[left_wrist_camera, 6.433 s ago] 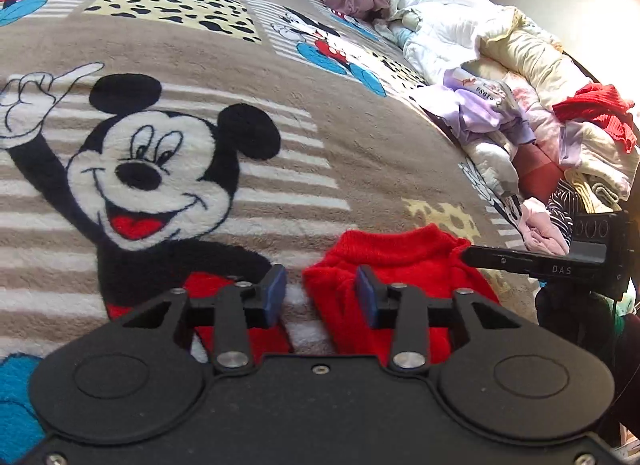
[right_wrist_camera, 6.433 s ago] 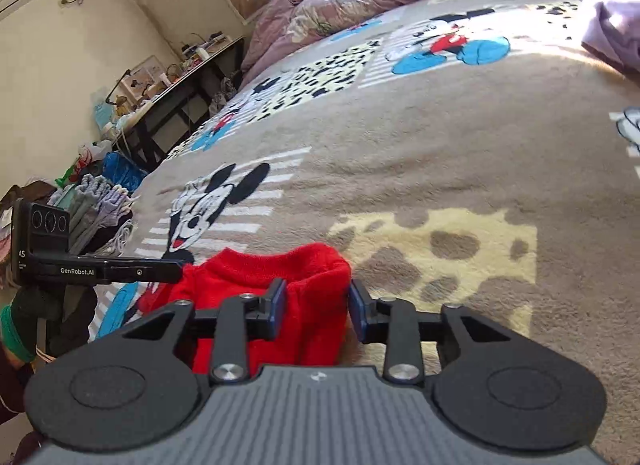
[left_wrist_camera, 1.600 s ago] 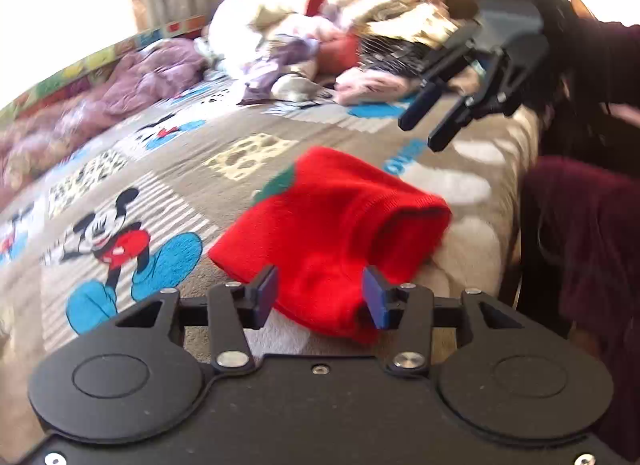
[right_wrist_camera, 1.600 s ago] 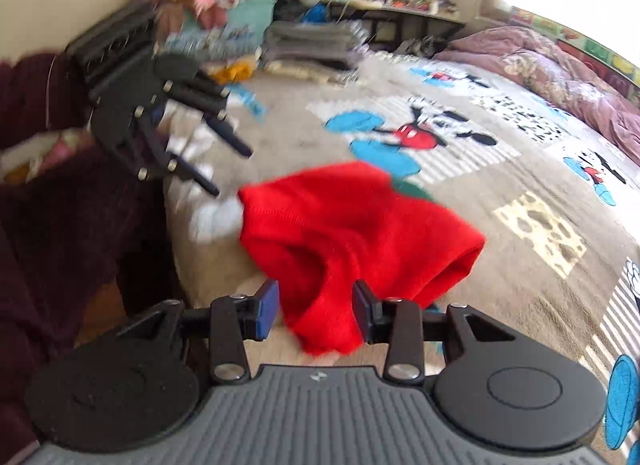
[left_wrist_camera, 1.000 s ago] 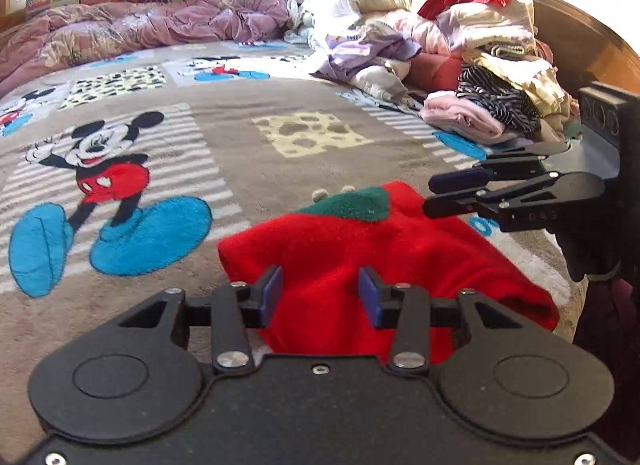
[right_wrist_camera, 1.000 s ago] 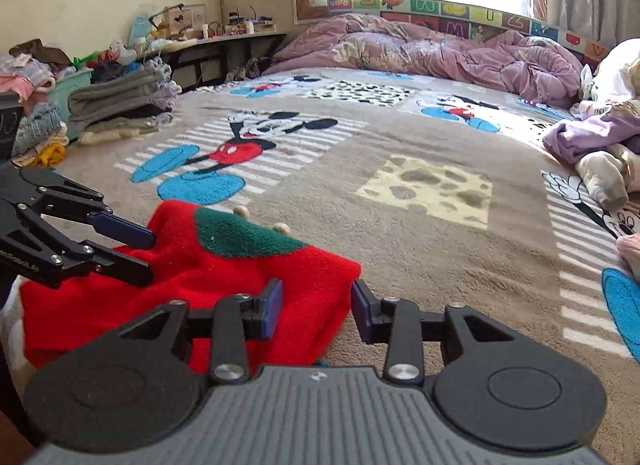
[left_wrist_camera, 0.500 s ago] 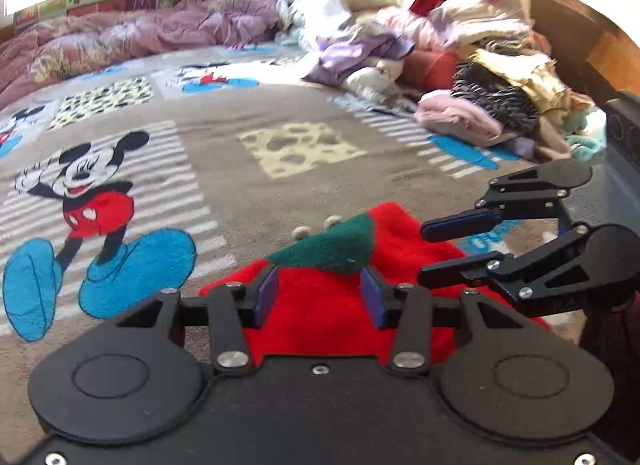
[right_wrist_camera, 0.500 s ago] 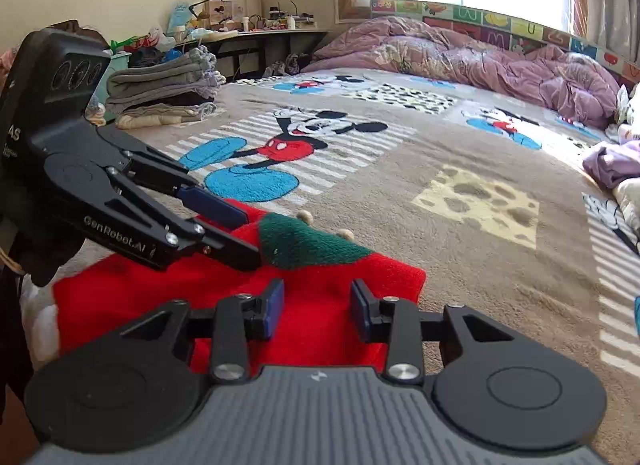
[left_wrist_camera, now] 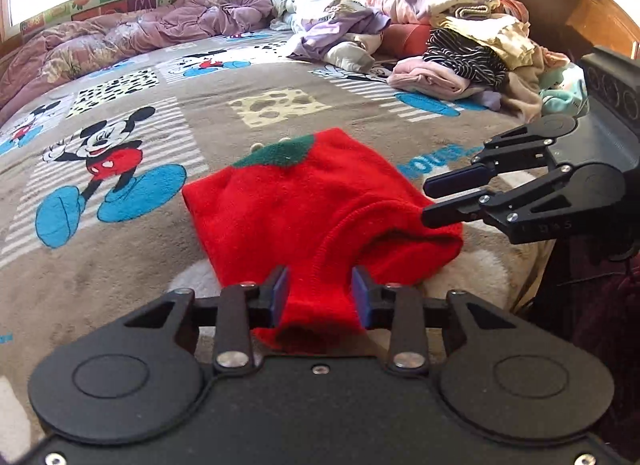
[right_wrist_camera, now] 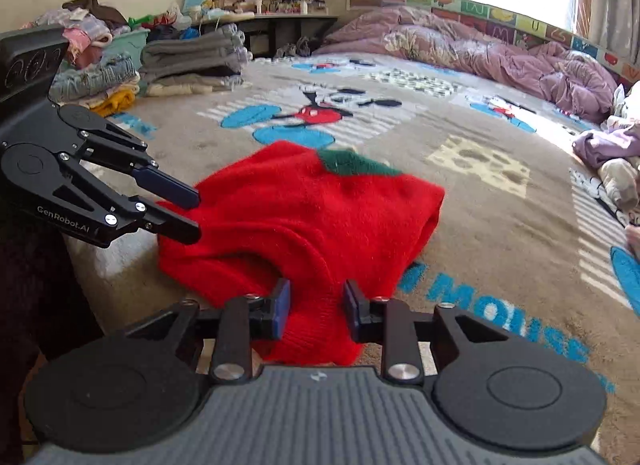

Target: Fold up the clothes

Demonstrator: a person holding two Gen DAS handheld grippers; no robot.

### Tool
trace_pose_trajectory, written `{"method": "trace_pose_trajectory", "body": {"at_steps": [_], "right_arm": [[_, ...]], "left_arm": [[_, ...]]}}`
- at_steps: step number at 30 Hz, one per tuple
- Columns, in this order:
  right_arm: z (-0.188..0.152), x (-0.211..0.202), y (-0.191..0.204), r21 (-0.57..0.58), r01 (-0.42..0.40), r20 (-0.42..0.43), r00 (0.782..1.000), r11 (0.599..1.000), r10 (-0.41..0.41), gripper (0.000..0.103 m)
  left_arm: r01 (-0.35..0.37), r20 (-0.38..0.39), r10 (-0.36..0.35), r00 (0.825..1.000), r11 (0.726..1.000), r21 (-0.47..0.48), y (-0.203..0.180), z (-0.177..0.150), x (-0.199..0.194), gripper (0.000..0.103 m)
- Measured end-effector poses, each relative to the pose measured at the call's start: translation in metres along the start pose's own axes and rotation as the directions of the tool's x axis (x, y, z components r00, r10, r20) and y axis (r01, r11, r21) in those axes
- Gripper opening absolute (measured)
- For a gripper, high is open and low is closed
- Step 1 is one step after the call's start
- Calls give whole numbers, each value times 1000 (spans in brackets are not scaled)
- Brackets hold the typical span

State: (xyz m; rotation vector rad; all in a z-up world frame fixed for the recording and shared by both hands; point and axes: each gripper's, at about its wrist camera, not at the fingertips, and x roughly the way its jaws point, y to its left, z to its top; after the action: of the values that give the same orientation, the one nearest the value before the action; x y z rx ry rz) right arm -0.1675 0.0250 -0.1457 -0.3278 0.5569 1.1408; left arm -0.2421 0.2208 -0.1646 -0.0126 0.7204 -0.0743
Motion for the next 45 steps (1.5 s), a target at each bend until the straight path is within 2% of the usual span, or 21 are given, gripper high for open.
{"method": "trace_pose_trajectory", "body": {"at_steps": [3, 5, 8, 11, 14, 16, 19, 21, 22, 23, 24, 25, 27, 30, 32, 34, 36, 38, 40, 43, 45], "right_arm": [[-15, 25, -3, 43, 30, -114, 993, 999, -25, 31], [-23, 30, -9, 93, 27, -106, 994, 995, -17, 34], [-18, 16, -3, 69, 49, -115, 992, 996, -41, 33], [-12, -2, -6, 127, 46, -64, 997, 991, -38, 33], [-5, -6, -14, 204, 44, 6, 999, 978, -47, 33], [-10, 20, -12, 173, 77, -79, 995, 982, -64, 32], [-19, 33, -14, 194, 84, -111, 992, 977, -63, 35], [-14, 19, -17, 243, 56, -67, 997, 968, -41, 35], [-11, 10, -20, 269, 39, -38, 999, 962, -30, 35], [-10, 5, -25, 310, 28, -15, 1000, 950, -25, 39], [-9, 3, -33, 358, 20, 6, 1000, 934, -24, 52], [-8, 0, -40, 405, 11, 26, 999, 914, -24, 57], [-11, 8, -56, 493, 1, 33, 999, 870, -19, 57], [-21, 28, -79, 633, -26, 35, 999, 774, 5, 57], [-33, 43, -90, 724, -72, 56, 997, 686, 46, 57], [-43, 57, -98, 788, -109, 78, 994, 606, 76, 57], [-46, 64, -99, 814, -137, 106, 990, 565, 88, 57], [-46, 69, -98, 821, -160, 119, 987, 548, 109, 57], [-46, 74, -96, 829, -180, 133, 983, 529, 125, 57], [-48, 77, -96, 836, -198, 160, 980, 511, 119, 55], [-50, 81, -94, 839, -211, 172, 977, 501, 124, 37]], "left_arm": [[-14, -88, 9, 996, 999, -51, 4, -19, 34, 33], [14, -74, -20, 997, 996, -85, 3, -18, 25, 34], [39, -18, -42, 999, 990, -138, 8, -13, 4, 35], [24, 38, -16, 999, 976, -218, 22, -10, -12, 35], [15, 7, -14, 1000, 966, -258, 29, -17, 5, 35], [-10, -17, 7, 1000, 973, -232, 26, -24, 22, 39], [-18, -15, 15, 1000, 978, -208, 21, -19, 18, 42], [29, 48, -16, 999, 955, -296, 33, -17, 0, 48], [53, 79, -27, 996, 939, -339, 40, -17, -8, 59], [52, 95, -17, 995, 924, -379, 47, -18, -9, 63], [53, 109, -8, 994, 907, -419, 55, -19, -10, 63], [57, 100, -11, 995, 881, -469, 64, -22, -6, 63], [64, 84, -20, 996, 823, -565, 80, -29, 3, 63], [136, 107, -87, 990, 742, -657, 92, -39, 15, 62], [181, 126, -129, 984, 680, -711, 100, -45, 23, 61], [204, 145, -143, 979, 651, -732, 102, -46, 32, 61], [232, 173, -155, 973, 613, -756, 106, -44, 40, 59], [255, 188, -175, 966, 582, -772, 107, -40, 48, 53], [262, 180, -195, 964, 580, -771, 103, -34, 57, 48], [264, 181, -197, 963, 578, -773, 96, -30, 64, 31], [272, 203, -182, 962, 571, -774, 94, -30, 61, 27]]}}
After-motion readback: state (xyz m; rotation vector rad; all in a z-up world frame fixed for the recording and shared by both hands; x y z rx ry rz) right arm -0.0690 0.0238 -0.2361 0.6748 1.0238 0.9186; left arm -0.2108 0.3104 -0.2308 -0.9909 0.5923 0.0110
